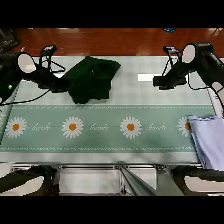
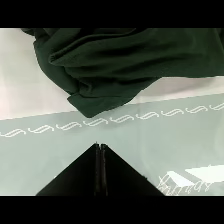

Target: Fold the shirts.

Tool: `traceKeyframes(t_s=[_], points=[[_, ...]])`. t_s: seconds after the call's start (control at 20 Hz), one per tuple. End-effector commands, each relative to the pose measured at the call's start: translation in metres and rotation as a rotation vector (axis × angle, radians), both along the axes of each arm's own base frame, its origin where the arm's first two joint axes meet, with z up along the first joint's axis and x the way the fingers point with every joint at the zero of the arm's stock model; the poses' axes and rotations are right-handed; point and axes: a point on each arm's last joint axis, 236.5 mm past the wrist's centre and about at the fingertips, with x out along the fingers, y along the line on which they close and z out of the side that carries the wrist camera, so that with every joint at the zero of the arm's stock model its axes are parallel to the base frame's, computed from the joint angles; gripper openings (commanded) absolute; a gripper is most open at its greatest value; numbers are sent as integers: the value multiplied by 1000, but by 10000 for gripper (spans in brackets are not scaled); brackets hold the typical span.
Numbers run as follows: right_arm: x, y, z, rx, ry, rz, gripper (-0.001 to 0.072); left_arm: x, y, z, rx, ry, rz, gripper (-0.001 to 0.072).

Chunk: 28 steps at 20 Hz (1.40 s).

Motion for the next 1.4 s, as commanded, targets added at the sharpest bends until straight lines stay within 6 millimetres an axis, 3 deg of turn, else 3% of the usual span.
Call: traceKeyframes(t_s=[0.0,0.6,0.7,0.8,0.85,0.9,0.95,1.0,1.05,1.15,1.35], points=[[0,1,0,1,-1,1,19,0,0,0,1,1,0,28],[0,1,0,1,-1,1,19,0,0,0,-1,-1,0,27],[7,2,2,5,-29,0,19,24,-3,9,-19,-106,17,27],[32,4,9,17,-142,-4,21,53,-6,24,-44,-241,38,45],[45,2,13,10,-197,-5,85,75,-7,40,-64,-353,55,175],[55,-4,16,-20,-242,0,331,100,-8,59,-88,-481,75,452],[60,-15,17,-67,-263,1,418,119,-9,78,-101,-596,81,507],[60,-26,17,-114,-263,-9,418,135,-9,91,-94,-678,67,507],[56,-36,16,-159,-247,-6,417,147,-10,91,-62,-704,30,507],[45,-44,13,-196,-196,-3,417,162,-12,59,4,-615,-51,505],[42,-44,12,-194,-184,-4,417,160,-20,-28,54,-276,-154,505]])
